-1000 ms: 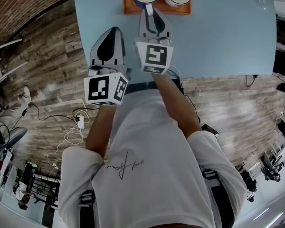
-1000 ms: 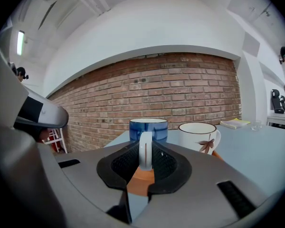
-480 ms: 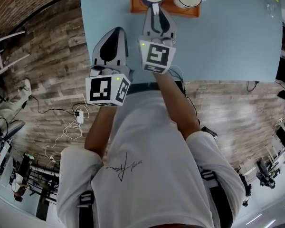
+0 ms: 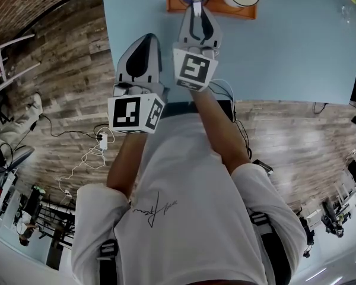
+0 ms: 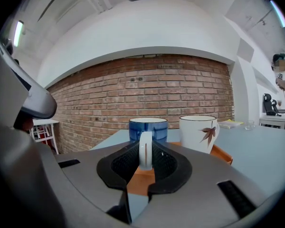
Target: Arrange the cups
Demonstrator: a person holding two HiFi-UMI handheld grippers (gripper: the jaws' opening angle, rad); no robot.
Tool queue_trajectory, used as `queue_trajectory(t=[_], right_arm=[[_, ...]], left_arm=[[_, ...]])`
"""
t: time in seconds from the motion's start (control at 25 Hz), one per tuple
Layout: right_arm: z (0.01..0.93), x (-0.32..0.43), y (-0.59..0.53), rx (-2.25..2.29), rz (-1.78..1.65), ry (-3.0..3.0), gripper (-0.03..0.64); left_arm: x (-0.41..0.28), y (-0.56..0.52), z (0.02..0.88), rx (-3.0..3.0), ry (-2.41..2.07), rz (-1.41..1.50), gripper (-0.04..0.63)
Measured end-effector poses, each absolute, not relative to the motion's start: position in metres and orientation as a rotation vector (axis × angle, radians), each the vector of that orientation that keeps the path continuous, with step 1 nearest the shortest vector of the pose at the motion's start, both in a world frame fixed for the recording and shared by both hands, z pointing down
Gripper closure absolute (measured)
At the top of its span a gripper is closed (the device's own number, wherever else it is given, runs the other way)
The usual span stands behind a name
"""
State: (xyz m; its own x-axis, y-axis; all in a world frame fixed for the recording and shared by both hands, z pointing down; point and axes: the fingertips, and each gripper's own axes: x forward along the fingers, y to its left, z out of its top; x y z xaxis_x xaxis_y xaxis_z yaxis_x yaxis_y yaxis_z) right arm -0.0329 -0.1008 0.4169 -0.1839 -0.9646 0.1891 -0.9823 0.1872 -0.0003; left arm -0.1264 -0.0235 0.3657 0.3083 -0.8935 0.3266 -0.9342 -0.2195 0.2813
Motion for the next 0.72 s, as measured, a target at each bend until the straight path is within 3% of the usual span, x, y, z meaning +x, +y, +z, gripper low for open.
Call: queue_trajectory(t=[0.72], right_arm=[[0.4139,-0.0374,-0.097,1.935,0.204,-2.301,0.552]], left_arm=[[-0.1271,-0.0249,0.3639,2.148,-1.626,0.128,0.588]])
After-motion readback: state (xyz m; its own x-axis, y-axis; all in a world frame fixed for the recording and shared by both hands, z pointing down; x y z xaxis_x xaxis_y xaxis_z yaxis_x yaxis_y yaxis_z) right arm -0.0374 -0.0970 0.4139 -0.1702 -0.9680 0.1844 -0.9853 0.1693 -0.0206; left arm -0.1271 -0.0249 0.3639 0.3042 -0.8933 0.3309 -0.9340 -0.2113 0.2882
